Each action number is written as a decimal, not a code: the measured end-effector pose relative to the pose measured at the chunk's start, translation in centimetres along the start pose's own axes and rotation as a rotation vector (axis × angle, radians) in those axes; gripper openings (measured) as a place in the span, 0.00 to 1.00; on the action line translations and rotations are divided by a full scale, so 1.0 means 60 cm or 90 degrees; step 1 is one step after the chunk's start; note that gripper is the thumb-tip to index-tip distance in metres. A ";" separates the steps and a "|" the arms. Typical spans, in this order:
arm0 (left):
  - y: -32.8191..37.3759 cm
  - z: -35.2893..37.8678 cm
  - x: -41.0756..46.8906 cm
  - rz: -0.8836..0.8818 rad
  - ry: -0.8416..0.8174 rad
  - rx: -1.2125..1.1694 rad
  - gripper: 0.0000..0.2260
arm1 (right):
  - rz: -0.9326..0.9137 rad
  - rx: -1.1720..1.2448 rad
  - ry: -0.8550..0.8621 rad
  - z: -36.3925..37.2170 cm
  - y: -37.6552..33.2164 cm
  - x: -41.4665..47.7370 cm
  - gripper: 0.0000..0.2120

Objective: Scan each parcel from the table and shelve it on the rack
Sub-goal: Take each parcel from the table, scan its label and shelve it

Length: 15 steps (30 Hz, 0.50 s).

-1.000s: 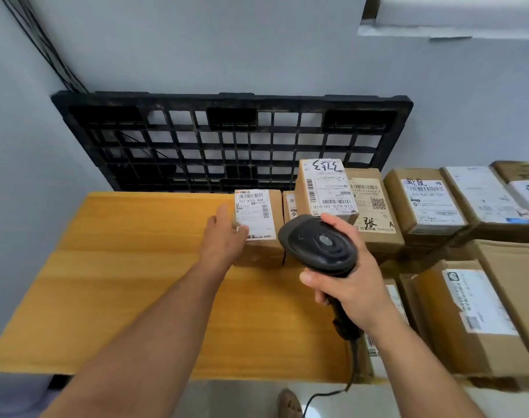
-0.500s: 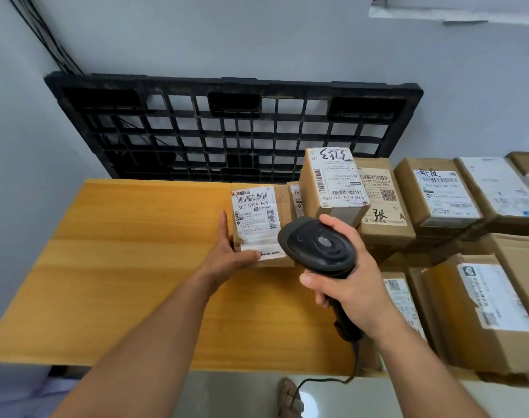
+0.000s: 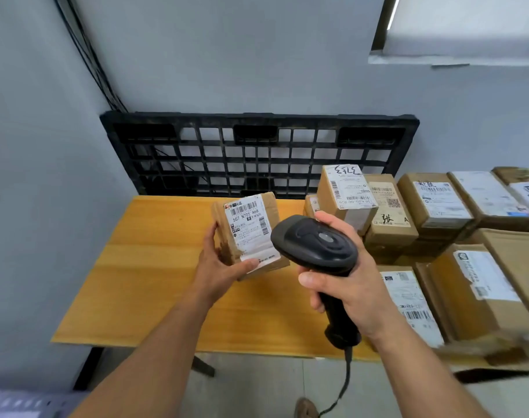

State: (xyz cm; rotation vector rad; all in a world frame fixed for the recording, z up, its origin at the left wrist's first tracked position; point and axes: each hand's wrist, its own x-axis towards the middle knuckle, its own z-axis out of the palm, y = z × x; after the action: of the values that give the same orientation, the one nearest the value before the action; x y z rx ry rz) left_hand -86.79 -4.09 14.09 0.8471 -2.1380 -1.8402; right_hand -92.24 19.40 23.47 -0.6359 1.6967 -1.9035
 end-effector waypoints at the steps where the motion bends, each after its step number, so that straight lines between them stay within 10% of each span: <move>1: 0.004 -0.011 -0.009 0.005 0.005 0.010 0.57 | -0.009 0.007 -0.009 0.013 -0.007 -0.007 0.40; 15: 0.002 -0.133 -0.133 0.061 0.031 0.085 0.57 | -0.056 -0.028 -0.013 0.158 -0.043 -0.130 0.38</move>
State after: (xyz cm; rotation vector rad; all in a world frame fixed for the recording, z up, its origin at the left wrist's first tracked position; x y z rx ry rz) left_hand -76.36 -6.53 17.57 0.7934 -2.2503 -1.6306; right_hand -80.35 17.51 27.02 -0.7552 1.7291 -1.9170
